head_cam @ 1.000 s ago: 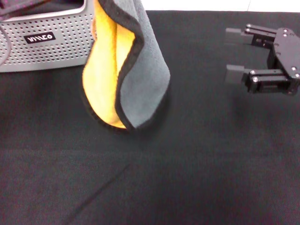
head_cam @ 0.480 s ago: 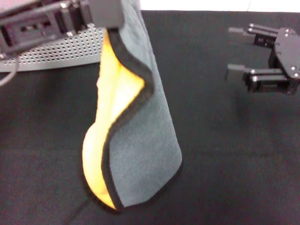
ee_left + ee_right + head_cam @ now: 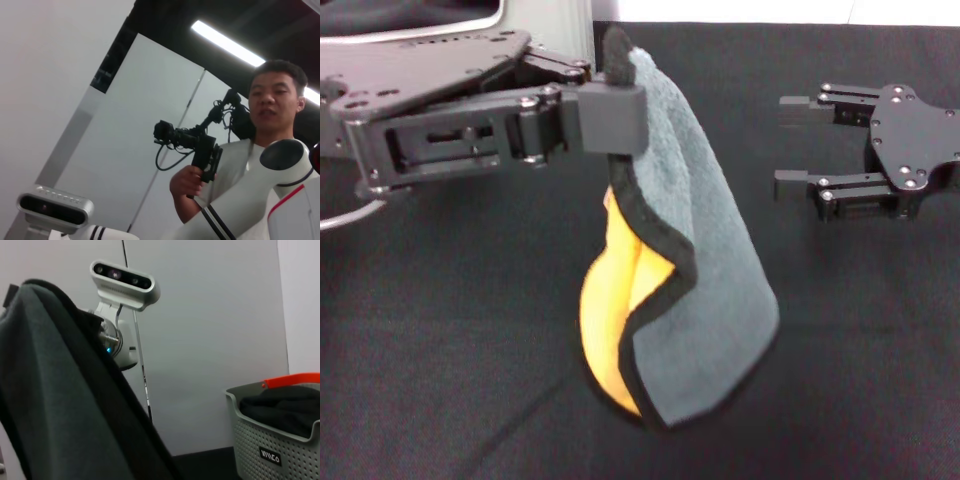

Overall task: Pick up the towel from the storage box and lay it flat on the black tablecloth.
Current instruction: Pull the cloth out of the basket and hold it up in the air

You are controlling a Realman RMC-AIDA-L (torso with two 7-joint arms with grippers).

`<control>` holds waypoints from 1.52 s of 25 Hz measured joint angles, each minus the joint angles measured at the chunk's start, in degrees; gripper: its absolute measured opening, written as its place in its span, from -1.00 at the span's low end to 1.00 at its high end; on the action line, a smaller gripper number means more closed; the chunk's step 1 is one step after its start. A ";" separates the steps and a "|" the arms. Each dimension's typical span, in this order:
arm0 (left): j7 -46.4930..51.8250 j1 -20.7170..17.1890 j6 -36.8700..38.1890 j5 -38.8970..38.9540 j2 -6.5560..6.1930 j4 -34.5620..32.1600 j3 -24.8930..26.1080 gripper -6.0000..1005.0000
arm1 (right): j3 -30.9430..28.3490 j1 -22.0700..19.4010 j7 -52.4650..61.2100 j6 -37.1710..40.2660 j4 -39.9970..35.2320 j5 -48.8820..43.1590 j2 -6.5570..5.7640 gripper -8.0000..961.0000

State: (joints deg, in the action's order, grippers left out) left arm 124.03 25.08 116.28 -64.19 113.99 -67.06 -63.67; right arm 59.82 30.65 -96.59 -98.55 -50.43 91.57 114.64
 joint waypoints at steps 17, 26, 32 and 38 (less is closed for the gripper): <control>-0.41 2.57 0.00 -0.01 0.50 0.57 -2.17 -0.94 | 0.61 8.22 -1.86 3.25 5.36 -9.26 0.60 0.66; -1.11 2.69 0.00 0.17 0.61 0.62 -3.47 -0.94 | 3.66 12.14 -1.97 5.32 6.80 -11.22 0.72 0.66; -1.79 2.67 0.00 0.33 0.81 0.62 -3.21 -0.94 | 7.04 13.43 -1.81 5.43 6.90 -11.32 0.71 0.66; -1.87 2.80 -0.15 0.47 0.87 0.62 -2.53 -0.94 | 9.12 14.20 -1.68 5.16 6.93 -11.33 0.91 0.66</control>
State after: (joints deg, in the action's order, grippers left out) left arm 122.16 27.88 116.13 -63.72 114.86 -66.44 -66.20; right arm 68.94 44.85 -98.27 -93.39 -43.50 80.23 115.55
